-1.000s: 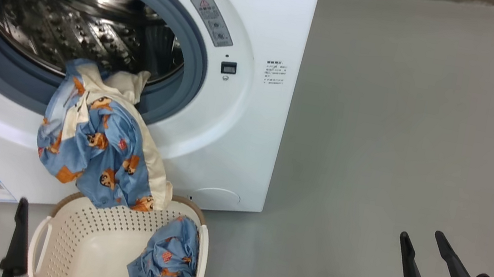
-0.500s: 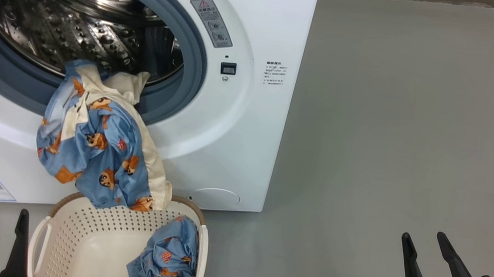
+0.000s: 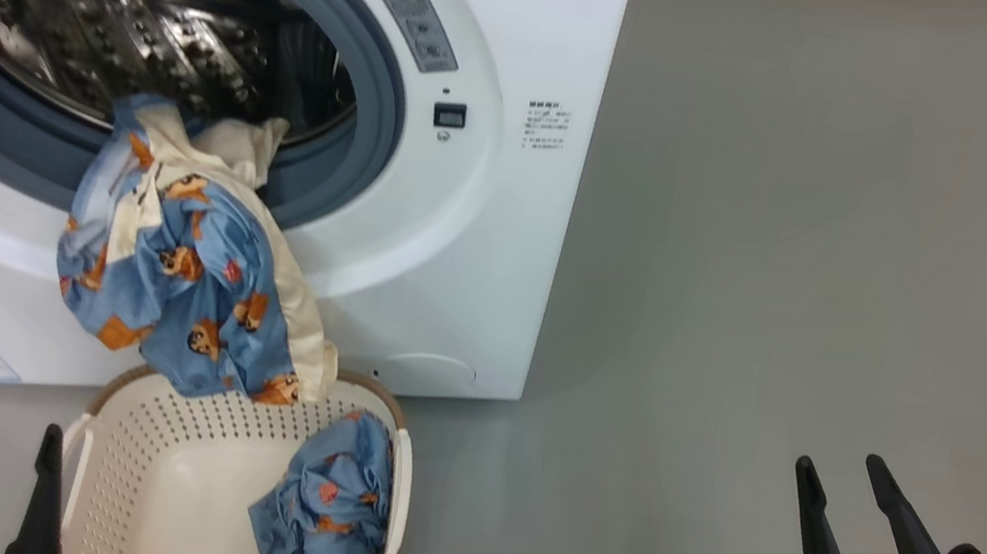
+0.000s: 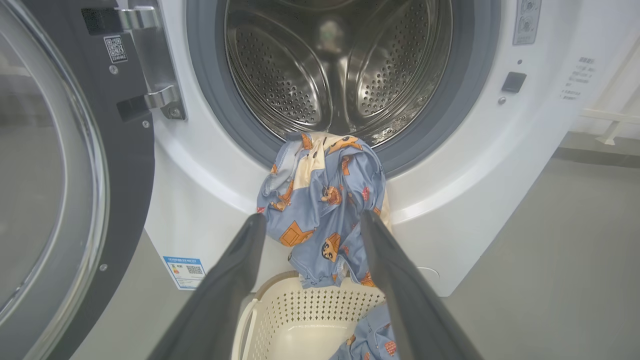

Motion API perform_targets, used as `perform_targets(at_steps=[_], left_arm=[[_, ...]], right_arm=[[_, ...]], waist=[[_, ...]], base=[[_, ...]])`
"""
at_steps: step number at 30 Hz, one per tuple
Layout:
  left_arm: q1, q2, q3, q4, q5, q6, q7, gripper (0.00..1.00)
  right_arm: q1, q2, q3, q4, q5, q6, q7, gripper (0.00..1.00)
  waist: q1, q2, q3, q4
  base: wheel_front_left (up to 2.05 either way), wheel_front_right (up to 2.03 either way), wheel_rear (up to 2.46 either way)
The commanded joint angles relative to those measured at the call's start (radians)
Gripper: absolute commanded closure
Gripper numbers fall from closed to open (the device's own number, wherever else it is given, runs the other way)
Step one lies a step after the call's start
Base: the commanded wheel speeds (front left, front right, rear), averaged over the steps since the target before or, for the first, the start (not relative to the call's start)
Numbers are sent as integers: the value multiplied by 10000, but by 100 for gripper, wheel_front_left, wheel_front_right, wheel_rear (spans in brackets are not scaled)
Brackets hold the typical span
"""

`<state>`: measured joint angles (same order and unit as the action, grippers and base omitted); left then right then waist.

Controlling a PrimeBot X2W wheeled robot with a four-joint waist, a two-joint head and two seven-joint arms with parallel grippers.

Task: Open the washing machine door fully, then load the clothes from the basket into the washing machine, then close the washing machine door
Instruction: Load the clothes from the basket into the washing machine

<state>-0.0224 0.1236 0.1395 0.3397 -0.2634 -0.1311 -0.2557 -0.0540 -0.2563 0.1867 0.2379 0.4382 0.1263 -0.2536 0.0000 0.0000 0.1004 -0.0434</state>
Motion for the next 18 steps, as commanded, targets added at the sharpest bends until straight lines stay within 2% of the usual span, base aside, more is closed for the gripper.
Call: perform_targets(at_steps=[1, 6, 18], left_arm=[[-479, 248, 229, -81, -74, 4, -61, 0], [-1212, 446, -216, 592, -453, 4, -61, 0], [-3906, 1361, -1301, 2660, -1500, 4, -61, 0]], right_arm=[[-305, -115, 123, -264, -79, 44, -82, 0], [-747, 151, 107, -336, -198, 44, -82, 0], [-2241, 755, 346, -453, -586, 44, -82, 0]], waist=[[0, 0, 254, -43], [0, 0, 1087, -126], [0, 0, 3447, -558]], base=[[0, 0, 0], [0, 0, 0], [0, 0, 0]])
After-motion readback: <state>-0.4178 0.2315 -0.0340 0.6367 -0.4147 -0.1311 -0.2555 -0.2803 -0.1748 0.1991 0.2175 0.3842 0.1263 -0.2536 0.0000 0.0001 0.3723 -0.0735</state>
